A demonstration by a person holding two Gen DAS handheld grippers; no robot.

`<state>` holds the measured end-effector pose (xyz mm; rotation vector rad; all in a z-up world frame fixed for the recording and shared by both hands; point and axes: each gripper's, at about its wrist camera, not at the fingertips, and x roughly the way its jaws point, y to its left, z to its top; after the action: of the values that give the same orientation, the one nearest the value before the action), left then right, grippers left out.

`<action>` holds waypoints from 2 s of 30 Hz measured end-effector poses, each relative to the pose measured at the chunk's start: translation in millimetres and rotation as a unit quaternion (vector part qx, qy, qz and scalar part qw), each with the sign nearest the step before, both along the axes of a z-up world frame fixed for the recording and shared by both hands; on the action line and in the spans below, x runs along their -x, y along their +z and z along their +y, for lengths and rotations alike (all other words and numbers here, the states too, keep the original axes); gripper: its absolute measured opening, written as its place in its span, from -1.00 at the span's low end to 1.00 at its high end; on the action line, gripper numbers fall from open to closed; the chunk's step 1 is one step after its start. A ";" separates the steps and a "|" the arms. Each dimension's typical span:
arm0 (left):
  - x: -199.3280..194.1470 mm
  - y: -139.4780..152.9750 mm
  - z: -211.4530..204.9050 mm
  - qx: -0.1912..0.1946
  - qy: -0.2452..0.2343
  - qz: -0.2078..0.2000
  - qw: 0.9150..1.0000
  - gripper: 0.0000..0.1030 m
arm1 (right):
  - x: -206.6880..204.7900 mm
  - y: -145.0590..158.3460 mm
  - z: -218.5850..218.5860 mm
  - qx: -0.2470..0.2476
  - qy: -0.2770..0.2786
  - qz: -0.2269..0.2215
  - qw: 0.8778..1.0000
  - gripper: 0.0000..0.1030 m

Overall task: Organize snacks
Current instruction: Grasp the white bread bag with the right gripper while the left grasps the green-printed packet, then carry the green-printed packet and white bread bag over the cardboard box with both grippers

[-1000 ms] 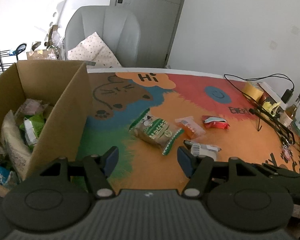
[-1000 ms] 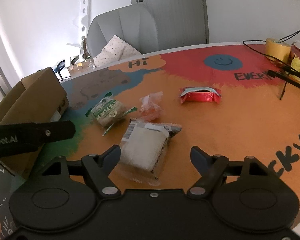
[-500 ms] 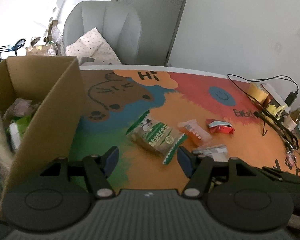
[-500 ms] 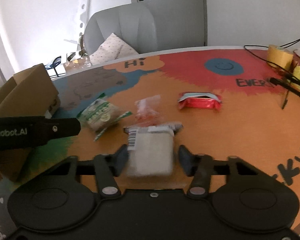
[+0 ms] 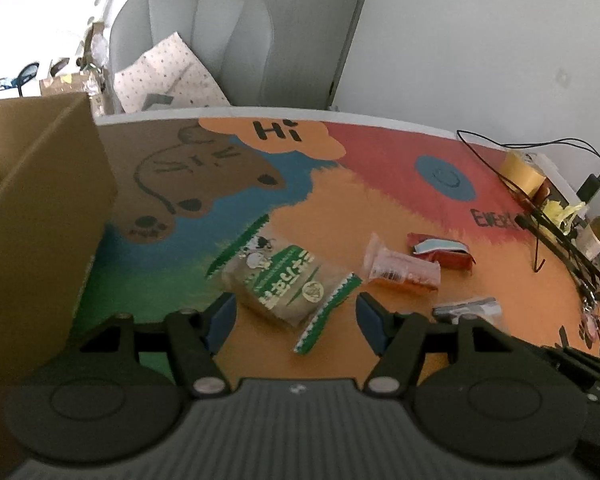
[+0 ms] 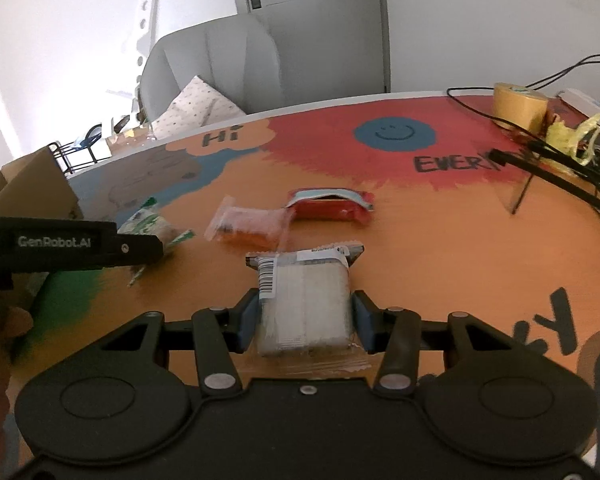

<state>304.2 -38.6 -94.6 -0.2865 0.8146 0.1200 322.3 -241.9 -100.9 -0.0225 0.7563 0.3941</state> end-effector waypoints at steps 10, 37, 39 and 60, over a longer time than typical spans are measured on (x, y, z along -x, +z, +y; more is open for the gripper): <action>-25.3 -6.7 5.3 0.022 0.026 -0.005 0.999 0.45 | -11.4 -1.0 -16.8 -0.003 -0.007 -0.003 1.000 -0.09; 2.5 5.0 -2.2 -0.084 -0.003 -0.017 0.996 -0.08 | 11.8 14.0 -6.0 0.005 0.000 -0.032 0.999 -0.13; 12.3 15.6 -0.5 -0.085 -0.001 -0.026 0.996 -0.08 | 15.9 20.1 -3.0 0.005 0.001 -0.039 0.999 -0.13; 92.5 77.8 30.6 -0.069 0.005 -0.085 0.994 -0.07 | 54.0 71.7 25.7 -0.020 0.021 -0.086 0.996 -0.14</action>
<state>211.7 -8.0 -16.8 -0.1665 0.6318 0.1579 268.2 -216.3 -29.2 -0.0341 0.5775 0.4422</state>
